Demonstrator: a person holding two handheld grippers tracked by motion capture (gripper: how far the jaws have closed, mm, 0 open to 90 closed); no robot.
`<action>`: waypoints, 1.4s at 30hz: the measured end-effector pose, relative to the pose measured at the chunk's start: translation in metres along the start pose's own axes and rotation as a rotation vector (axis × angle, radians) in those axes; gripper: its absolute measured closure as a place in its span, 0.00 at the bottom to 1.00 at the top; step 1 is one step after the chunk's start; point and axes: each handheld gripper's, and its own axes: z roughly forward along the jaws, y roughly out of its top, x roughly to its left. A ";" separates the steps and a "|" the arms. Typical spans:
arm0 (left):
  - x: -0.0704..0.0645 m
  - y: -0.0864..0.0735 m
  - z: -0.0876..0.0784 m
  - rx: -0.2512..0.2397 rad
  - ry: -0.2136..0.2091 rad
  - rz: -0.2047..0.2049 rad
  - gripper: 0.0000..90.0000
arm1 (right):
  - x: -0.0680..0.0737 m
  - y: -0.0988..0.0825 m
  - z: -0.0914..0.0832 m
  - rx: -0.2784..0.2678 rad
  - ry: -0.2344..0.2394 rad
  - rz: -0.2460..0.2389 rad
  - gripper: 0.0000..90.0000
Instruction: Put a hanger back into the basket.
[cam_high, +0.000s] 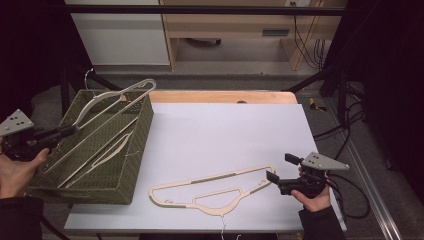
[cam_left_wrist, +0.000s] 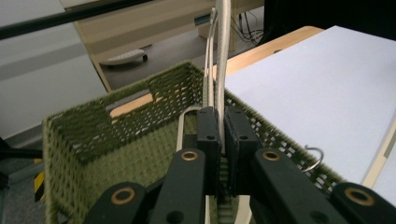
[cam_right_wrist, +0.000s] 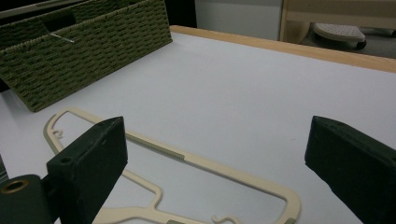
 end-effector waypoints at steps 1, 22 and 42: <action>0.003 -0.003 0.000 0.003 0.003 -0.001 0.95 | 0.000 0.000 0.000 0.002 -0.002 0.005 0.07; 0.017 -0.042 0.002 0.074 0.048 0.001 0.95 | 0.001 -0.001 0.002 0.007 -0.002 -0.001 0.07; 0.004 -0.068 0.033 0.425 0.005 0.037 0.89 | 0.001 -0.001 0.002 0.008 -0.001 -0.004 0.07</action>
